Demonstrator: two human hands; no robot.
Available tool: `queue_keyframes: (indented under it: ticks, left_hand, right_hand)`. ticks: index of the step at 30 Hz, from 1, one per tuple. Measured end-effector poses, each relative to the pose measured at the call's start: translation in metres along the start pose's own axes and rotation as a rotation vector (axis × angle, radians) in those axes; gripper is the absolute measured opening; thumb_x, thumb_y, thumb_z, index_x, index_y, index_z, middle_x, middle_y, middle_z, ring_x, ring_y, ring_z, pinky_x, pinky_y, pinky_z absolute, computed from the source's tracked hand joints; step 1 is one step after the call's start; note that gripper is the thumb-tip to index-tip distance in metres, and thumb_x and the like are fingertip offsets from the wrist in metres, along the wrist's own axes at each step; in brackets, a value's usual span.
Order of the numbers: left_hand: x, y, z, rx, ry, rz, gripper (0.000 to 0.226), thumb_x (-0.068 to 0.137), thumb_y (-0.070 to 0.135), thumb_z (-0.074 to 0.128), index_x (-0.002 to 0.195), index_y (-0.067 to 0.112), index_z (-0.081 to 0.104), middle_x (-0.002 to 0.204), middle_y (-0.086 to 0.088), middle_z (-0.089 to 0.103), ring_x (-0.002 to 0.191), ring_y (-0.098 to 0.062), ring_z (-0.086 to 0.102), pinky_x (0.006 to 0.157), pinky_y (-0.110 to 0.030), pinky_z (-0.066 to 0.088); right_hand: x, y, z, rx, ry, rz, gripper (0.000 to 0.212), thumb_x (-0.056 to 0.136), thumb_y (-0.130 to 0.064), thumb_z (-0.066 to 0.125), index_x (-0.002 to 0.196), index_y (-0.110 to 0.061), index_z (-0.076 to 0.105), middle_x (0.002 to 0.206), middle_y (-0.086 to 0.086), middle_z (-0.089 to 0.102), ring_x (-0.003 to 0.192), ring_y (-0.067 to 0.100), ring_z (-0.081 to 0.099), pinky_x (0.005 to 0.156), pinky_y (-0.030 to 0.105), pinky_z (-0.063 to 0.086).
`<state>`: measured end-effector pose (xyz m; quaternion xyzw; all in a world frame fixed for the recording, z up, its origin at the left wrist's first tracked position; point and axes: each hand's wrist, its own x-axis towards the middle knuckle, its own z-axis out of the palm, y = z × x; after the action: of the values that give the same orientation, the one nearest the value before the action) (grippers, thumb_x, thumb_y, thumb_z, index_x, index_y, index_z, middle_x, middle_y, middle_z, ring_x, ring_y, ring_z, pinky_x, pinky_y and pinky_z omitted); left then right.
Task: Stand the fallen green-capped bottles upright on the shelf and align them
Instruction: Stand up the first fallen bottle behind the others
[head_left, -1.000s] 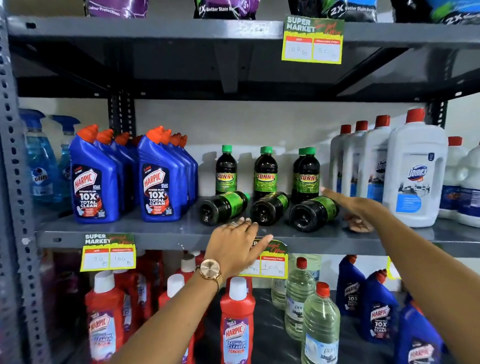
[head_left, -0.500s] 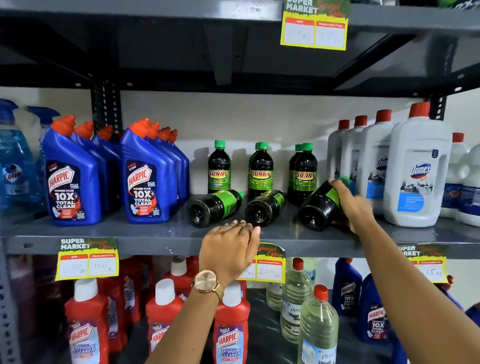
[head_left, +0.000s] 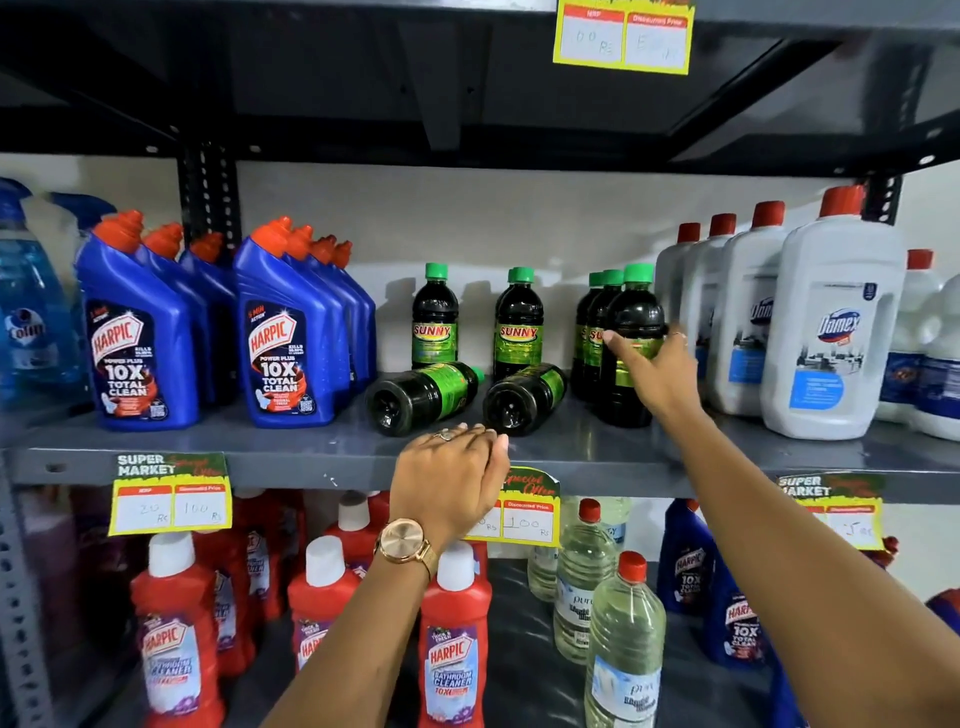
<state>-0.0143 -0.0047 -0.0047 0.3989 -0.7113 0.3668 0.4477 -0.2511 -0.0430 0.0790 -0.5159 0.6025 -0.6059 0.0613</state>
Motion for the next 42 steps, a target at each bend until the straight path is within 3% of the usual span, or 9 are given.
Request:
queue_keyframes:
  ticks: [4,6,12,16,22,26,29,38,42]
  left_hand:
    - [0.0,0.003,-0.002,-0.003,-0.01,-0.018,0.039,0.093,0.028,0.045,0.067,0.016,0.072,0.066,0.004,0.072,0.06,-0.014,0.067,0.054,-0.028,0.049]
    - [0.0,0.003,-0.003,-0.012,-0.027,-0.025,0.039,0.093,0.028,0.044,0.066,0.017,0.071,0.065,0.005,0.072,0.058,-0.014,0.066,0.053,-0.028,0.049]
    - [-0.001,0.003,-0.002,-0.023,-0.025,-0.035,0.04,0.094,0.028,0.043,0.066,0.018,0.069,0.065,0.005,0.071,0.059,-0.014,0.066,0.053,-0.029,0.048]
    - [-0.002,0.003,-0.002,-0.014,0.0,-0.034,0.037,0.092,0.027,0.044,0.065,0.018,0.068,0.063,0.005,0.07,0.057,-0.014,0.065,0.052,-0.028,0.045]
    - [-0.002,0.004,0.0,-0.024,0.001,-0.039,0.037,0.092,0.027,0.044,0.066,0.018,0.069,0.063,0.006,0.07,0.056,-0.014,0.065,0.052,-0.028,0.046]
    - [-0.003,0.005,0.0,-0.03,-0.014,-0.034,0.037,0.092,0.027,0.043,0.069,0.018,0.07,0.066,0.006,0.071,0.059,-0.013,0.066,0.054,-0.028,0.049]
    - [-0.003,0.004,0.0,-0.023,-0.03,-0.036,0.037,0.092,0.028,0.043,0.071,0.019,0.072,0.069,0.006,0.073,0.064,-0.012,0.069,0.057,-0.028,0.05]
    - [-0.001,0.005,-0.003,-0.025,-0.045,-0.048,0.036,0.091,0.027,0.045,0.07,0.019,0.072,0.067,0.007,0.072,0.06,-0.011,0.067,0.056,-0.027,0.048]
    - [0.0,0.006,-0.006,-0.041,-0.096,-0.054,0.038,0.093,0.03,0.043,0.07,0.02,0.071,0.066,0.007,0.071,0.059,-0.011,0.067,0.054,-0.027,0.048]
  right_hand:
    - [0.001,0.018,0.006,0.096,-0.074,0.115,0.056,0.077,-0.031,0.071,0.123,-0.003,0.053,0.112,0.01,0.064,0.109,0.028,0.06,0.084,0.03,0.043]
    - [0.003,0.022,0.002,0.052,-0.074,0.114,0.055,0.072,-0.034,0.073,0.117,-0.006,0.059,0.112,0.012,0.068,0.103,0.028,0.063,0.081,0.03,0.046]
    - [0.001,0.021,0.006,-0.165,-0.057,0.047,0.085,0.058,-0.051,0.084,0.121,-0.004,0.052,0.12,0.017,0.063,0.111,0.034,0.06,0.093,0.04,0.051]
    - [0.002,0.022,0.004,-0.094,-0.13,0.128,0.064,0.063,-0.031,0.081,0.117,-0.006,0.057,0.113,0.013,0.066,0.105,0.03,0.063,0.083,0.032,0.05]
    - [-0.003,0.019,0.004,-0.167,-0.076,0.06,0.081,0.061,-0.042,0.087,0.123,-0.004,0.052,0.124,0.016,0.062,0.118,0.034,0.057,0.095,0.039,0.047]
    - [0.0,0.021,0.003,-0.023,-0.1,0.083,0.068,0.065,-0.033,0.085,0.12,-0.007,0.054,0.118,0.012,0.066,0.111,0.028,0.061,0.09,0.034,0.049]
    - [0.003,0.026,0.002,-0.06,-0.095,0.097,0.062,0.064,-0.025,0.087,0.116,-0.007,0.058,0.113,0.012,0.068,0.107,0.03,0.064,0.089,0.035,0.052]
    - [-0.001,0.021,0.003,-0.196,-0.033,0.109,0.089,0.055,-0.043,0.09,0.122,-0.003,0.047,0.127,0.019,0.059,0.117,0.038,0.057,0.094,0.046,0.05]
    - [-0.009,0.015,0.001,-0.279,-0.012,0.105,0.113,0.056,-0.057,0.084,0.14,0.0,0.032,0.143,0.021,0.044,0.129,0.041,0.045,0.1,0.052,0.044]
